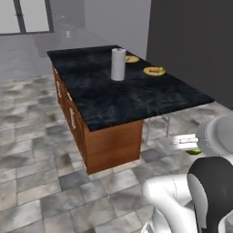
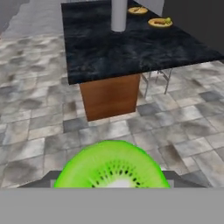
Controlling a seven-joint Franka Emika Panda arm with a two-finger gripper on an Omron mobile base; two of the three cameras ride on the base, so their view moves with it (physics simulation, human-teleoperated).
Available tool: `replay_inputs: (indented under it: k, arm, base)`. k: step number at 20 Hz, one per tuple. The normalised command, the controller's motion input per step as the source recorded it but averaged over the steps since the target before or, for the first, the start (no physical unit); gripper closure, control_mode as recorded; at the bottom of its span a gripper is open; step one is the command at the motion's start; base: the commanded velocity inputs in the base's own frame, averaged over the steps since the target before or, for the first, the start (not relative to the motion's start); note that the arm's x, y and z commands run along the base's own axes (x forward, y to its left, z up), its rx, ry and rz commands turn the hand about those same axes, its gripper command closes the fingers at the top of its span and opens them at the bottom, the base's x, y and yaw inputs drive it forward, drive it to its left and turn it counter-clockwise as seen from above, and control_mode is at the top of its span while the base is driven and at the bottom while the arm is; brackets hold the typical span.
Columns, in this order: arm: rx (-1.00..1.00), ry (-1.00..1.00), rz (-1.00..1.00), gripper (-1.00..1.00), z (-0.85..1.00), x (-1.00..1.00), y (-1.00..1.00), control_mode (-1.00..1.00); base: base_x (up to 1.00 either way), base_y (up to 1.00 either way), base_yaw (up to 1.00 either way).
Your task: Pick up the pear and kiwi from the fridge and place one fruit on each plate on the dining counter.
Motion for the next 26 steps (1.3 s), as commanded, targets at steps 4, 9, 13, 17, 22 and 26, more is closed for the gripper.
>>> replay_inputs:
  k: [4,9,13,17,22,26]
  arm:
    - [0.0,0.0,0.0,1.0,0.0,0.0,0.0,1.0]
    - [0.0,0.0,0.0,1.0,0.0,0.0,0.0,1.0]
    - [0.0,0.0,0.0,1.0,0.0,0.0,0.0,1.0]
    - [0.0,0.0,0.0,1.0,0.0,0.0,0.0,1.0]
    - [0.0,0.0,0.0,1.0,0.0,0.0,0.0,1.0]
    - [0.0,0.0,0.0,1.0,0.0,0.0,0.0,1.0]
  base:
    - [1.0,-0.99,0.11]
    - [0.77,-1.0,0.19]
    - [0.58,-1.0,0.28]
    - [0.53,-1.0,0.31]
    - [0.31,-1.0,0.3]
    - [0.31,-1.0,0.27]
